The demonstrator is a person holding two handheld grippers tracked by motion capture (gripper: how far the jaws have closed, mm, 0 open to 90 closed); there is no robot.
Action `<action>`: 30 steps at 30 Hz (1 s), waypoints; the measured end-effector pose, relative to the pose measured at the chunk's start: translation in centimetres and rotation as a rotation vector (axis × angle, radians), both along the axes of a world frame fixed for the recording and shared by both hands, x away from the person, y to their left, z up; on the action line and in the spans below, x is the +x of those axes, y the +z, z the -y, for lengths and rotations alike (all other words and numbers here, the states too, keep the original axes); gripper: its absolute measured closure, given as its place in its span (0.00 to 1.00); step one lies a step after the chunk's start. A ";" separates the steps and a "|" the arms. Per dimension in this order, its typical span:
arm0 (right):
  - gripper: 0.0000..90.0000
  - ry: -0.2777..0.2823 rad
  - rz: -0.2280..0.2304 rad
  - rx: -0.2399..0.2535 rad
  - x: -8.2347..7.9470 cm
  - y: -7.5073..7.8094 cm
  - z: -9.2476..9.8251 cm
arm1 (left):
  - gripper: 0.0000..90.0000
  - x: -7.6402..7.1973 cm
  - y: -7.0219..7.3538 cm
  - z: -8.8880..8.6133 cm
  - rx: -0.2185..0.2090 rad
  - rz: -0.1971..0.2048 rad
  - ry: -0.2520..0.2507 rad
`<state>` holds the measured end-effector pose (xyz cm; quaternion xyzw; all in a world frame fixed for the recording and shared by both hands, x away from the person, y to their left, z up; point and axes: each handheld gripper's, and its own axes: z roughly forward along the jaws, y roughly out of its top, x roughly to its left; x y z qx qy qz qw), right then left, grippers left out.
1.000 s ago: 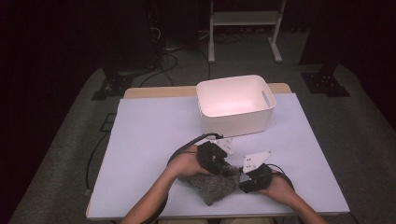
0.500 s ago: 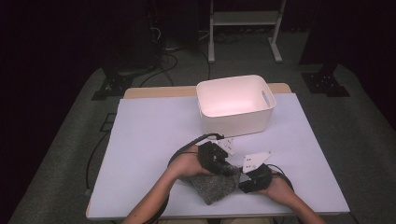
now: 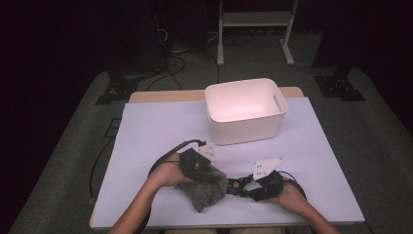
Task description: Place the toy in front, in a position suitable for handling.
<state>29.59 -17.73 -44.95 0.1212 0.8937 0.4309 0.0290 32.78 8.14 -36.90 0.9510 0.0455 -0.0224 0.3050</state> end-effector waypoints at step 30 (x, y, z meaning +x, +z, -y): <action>0.63 0.003 0.005 0.004 0.0 -0.1 0.0 | 0.85 -0.1 -0.2 4.8 0.001 0.002 -0.092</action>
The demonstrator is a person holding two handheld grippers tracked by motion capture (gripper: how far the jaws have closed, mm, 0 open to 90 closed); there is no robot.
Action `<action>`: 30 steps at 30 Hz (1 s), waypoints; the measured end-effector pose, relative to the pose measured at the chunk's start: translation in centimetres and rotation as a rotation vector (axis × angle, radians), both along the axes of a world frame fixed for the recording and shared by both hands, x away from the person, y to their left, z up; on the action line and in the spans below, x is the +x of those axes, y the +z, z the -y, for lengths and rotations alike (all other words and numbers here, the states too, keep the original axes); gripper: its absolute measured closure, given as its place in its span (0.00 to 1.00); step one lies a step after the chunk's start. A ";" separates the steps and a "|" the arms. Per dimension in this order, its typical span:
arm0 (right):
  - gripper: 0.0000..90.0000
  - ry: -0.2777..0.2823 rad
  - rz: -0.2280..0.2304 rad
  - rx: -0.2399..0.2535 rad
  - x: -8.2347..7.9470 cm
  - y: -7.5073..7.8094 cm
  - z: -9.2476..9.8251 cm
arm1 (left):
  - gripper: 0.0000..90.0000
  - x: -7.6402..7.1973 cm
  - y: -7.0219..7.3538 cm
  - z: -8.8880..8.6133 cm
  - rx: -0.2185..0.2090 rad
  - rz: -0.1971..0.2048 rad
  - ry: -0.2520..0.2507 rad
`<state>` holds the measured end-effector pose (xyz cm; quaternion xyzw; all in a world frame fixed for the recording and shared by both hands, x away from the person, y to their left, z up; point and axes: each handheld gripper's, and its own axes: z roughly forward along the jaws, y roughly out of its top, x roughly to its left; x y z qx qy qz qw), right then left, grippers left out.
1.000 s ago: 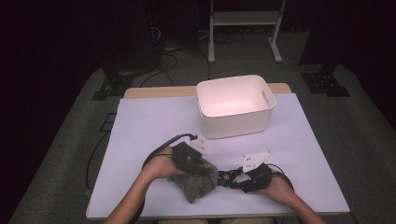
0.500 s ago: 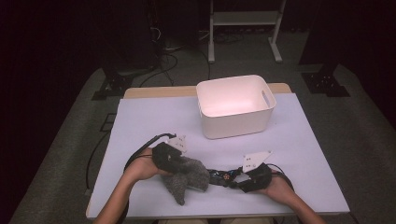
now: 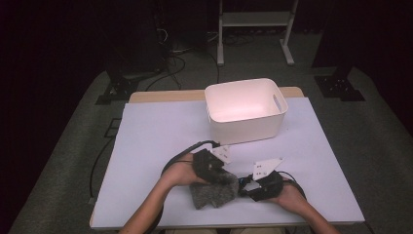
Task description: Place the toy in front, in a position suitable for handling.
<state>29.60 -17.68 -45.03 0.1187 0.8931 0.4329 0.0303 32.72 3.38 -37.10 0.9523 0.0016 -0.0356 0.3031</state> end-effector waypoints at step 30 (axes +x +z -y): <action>0.63 -0.003 0.013 -0.015 0.1 0.0 -0.1 | 0.85 0.3 -0.9 -10.9 -0.051 -0.026 0.213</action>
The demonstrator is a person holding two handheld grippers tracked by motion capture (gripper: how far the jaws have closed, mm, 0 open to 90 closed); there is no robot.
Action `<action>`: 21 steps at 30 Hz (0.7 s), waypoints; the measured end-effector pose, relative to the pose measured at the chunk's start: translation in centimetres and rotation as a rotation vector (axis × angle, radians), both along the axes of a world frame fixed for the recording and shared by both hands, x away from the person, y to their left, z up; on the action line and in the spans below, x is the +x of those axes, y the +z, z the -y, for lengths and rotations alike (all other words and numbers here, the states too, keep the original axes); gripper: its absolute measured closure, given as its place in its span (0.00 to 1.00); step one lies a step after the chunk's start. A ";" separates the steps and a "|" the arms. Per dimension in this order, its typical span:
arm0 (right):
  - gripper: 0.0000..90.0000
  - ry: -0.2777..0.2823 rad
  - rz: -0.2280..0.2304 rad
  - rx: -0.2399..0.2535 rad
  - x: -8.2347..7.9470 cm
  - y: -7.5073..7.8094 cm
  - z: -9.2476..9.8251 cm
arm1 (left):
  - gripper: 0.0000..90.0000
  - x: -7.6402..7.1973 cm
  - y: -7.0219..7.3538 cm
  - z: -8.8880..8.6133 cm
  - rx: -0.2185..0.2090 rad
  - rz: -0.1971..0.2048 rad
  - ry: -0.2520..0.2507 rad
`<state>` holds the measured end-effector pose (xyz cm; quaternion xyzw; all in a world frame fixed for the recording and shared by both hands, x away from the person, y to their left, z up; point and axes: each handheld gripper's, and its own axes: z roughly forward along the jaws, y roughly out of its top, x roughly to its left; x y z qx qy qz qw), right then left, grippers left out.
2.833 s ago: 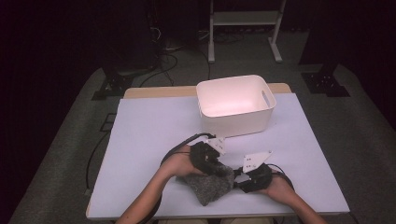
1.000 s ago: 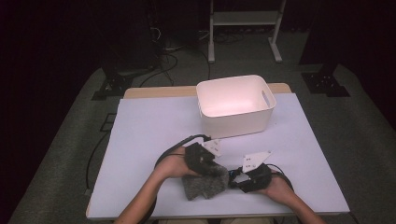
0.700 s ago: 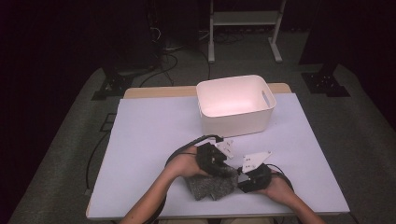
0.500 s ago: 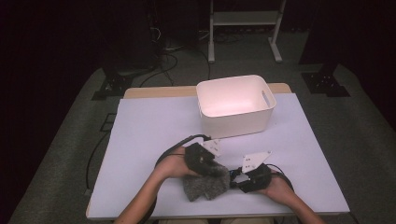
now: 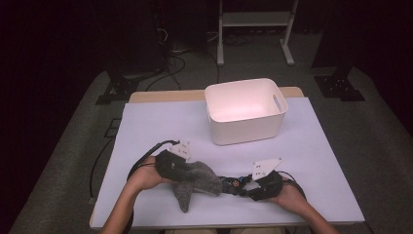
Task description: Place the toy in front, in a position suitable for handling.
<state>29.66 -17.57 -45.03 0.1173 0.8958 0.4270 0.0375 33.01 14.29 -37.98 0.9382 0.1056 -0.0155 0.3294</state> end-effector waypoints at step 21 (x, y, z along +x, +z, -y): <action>0.49 0.077 0.050 -0.112 0.6 2.6 -3.7 | 0.85 0.0 -1.9 0.2 -0.102 -0.041 0.002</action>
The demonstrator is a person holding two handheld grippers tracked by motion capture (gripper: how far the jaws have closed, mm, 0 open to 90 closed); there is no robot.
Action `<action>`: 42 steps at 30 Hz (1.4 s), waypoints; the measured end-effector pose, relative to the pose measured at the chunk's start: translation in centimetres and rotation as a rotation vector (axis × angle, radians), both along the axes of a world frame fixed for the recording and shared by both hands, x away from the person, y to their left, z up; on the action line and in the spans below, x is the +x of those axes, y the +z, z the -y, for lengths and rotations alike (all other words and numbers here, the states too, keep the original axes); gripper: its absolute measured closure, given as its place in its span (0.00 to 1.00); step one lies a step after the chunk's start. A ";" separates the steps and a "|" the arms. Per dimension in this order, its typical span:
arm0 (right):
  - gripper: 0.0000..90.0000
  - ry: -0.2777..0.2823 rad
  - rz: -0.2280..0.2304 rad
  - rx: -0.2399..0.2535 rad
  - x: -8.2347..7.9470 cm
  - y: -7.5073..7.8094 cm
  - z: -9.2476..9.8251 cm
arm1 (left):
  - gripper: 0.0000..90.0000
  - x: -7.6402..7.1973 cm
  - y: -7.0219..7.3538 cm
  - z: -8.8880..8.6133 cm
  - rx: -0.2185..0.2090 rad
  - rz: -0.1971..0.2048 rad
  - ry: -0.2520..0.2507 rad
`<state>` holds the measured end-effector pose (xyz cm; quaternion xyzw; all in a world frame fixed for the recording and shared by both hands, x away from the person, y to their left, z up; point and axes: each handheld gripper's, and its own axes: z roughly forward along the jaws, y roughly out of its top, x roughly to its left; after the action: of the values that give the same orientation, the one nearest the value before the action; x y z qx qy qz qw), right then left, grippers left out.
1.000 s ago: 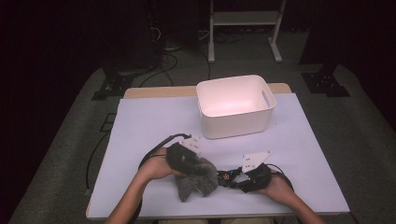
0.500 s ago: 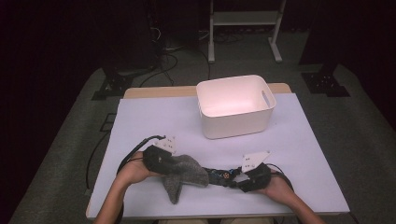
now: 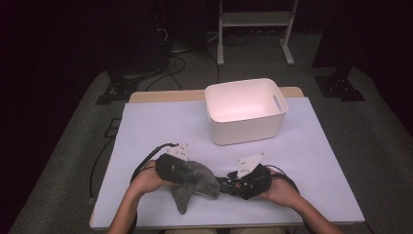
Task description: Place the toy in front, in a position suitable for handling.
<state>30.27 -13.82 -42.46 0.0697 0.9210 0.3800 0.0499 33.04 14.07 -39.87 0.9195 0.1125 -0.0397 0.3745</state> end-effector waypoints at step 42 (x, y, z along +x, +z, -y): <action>0.62 0.022 -0.051 -0.020 1.6 1.4 -3.2 | 0.87 0.4 2.3 -0.5 -0.066 0.013 0.006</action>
<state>31.86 -10.60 -41.01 0.0689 0.9265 0.3693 0.0229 33.39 14.57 -37.57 0.9065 0.1115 -0.0365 0.4055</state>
